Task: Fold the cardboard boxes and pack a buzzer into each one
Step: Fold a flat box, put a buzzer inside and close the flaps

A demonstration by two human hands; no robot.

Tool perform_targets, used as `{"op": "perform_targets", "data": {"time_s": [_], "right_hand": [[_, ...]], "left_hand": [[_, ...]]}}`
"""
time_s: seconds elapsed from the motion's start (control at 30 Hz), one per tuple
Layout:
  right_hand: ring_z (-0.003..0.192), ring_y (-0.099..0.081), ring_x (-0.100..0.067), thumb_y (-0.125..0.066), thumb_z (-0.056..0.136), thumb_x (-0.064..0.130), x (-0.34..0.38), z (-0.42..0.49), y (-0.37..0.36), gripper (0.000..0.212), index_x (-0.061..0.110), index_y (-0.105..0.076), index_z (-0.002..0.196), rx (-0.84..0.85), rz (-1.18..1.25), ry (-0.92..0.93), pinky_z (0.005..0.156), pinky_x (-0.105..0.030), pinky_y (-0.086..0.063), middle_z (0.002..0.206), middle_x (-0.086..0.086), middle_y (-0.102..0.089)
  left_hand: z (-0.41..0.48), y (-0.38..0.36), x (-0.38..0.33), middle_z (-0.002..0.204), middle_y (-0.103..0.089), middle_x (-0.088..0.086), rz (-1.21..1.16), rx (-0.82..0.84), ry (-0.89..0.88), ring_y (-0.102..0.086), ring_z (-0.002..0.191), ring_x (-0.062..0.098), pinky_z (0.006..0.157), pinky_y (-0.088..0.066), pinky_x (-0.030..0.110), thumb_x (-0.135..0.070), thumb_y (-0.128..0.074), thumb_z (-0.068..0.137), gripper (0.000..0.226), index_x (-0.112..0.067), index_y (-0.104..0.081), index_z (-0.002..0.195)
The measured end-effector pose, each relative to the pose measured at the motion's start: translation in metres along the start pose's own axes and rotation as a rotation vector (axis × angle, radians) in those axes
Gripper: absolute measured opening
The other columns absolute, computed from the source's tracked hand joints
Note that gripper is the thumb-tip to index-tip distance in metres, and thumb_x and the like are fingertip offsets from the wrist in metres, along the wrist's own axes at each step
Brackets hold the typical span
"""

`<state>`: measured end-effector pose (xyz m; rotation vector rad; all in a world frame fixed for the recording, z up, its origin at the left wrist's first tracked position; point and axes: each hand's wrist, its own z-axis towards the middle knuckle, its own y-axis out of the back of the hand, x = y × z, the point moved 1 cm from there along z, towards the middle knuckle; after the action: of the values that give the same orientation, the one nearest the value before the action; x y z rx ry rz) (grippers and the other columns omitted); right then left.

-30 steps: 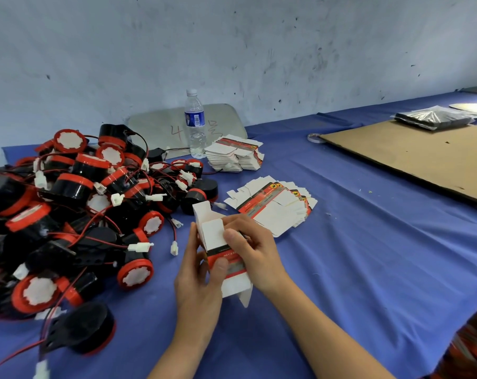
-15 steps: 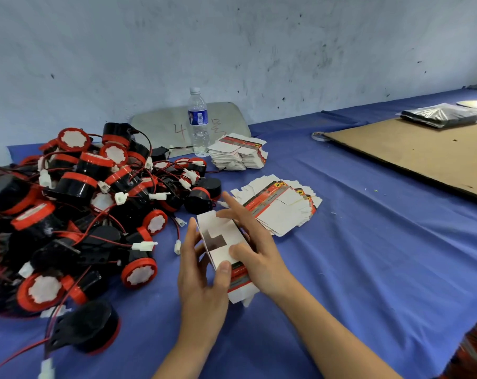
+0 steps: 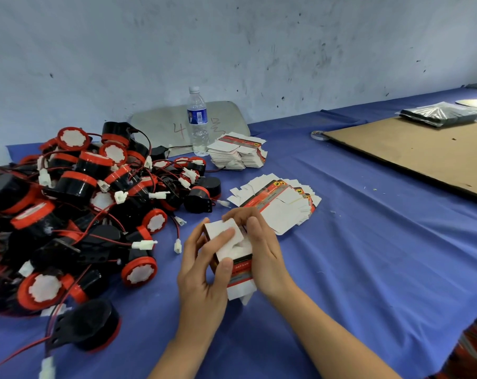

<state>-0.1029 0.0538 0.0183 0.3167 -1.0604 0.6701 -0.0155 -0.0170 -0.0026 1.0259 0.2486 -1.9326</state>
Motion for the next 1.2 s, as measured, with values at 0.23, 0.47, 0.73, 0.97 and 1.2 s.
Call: {"op": "perform_targets", "data": {"time_s": [0.23, 0.47, 0.73, 0.97, 1.2], "right_hand": [[0.097, -0.057, -0.019, -0.032, 0.095, 0.053, -0.0007, -0.0023, -0.0021, 0.04, 0.028, -0.05, 0.12, -0.087, -0.105, 0.048, 0.089, -0.053, -0.047, 0.107, 0.012, -0.057], [0.103, -0.057, -0.023, -0.033, 0.096, 0.051, -0.0001, -0.0024, -0.0016, 0.039, 0.029, -0.05, 0.122, -0.101, -0.109, 0.083, 0.093, -0.052, -0.046, 0.125, 0.01, -0.055], [0.102, -0.058, -0.025, -0.035, 0.095, 0.056, 0.0003, -0.0016, -0.0022, 0.04, 0.033, -0.049, 0.123, -0.105, -0.083, 0.096, 0.092, -0.052, -0.047, 0.129, 0.007, -0.055], [0.107, -0.056, -0.012, -0.034, 0.097, 0.043, 0.0006, -0.0026, -0.0018, 0.037, 0.025, -0.048, 0.126, -0.118, -0.101, 0.135, 0.092, -0.02, -0.041, 0.128, 0.007, -0.056], [0.113, -0.054, -0.006, -0.035, 0.096, 0.038, 0.0, -0.0025, -0.0014, 0.034, 0.026, -0.047, 0.125, -0.106, -0.097, 0.14, 0.094, -0.014, -0.037, 0.127, 0.012, -0.056]], "left_hand": [[0.0009, 0.0011, -0.0008, 0.138, -0.04, -0.005, 0.001, -0.014, -0.043, -0.033, 0.131, -0.012, 0.098, -0.032, 0.006, -0.066, -0.032, 0.093, 0.041, -0.039, -0.063, 0.093], [0.0005, 0.0011, 0.0048, 0.131, -0.043, 0.003, 0.036, -0.009, -0.095, -0.034, 0.129, -0.013, 0.097, -0.03, 0.005, -0.037, -0.045, 0.092, 0.018, -0.026, -0.059, 0.092], [0.002, 0.002, 0.0044, 0.129, -0.042, -0.007, 0.045, -0.015, -0.108, -0.034, 0.129, -0.013, 0.094, -0.032, 0.004, -0.042, -0.044, 0.093, 0.023, -0.027, -0.06, 0.089], [0.003, 0.003, 0.0071, 0.13, -0.044, -0.008, 0.026, -0.01, -0.053, -0.04, 0.128, -0.005, 0.092, -0.039, 0.012, -0.04, -0.043, 0.089, 0.019, -0.03, -0.059, 0.092], [0.0019, 0.0019, 0.0077, 0.129, -0.046, -0.007, 0.05, 0.016, -0.009, -0.045, 0.125, 0.005, 0.093, -0.042, 0.022, -0.042, -0.041, 0.088, 0.018, -0.038, -0.054, 0.099]]}}
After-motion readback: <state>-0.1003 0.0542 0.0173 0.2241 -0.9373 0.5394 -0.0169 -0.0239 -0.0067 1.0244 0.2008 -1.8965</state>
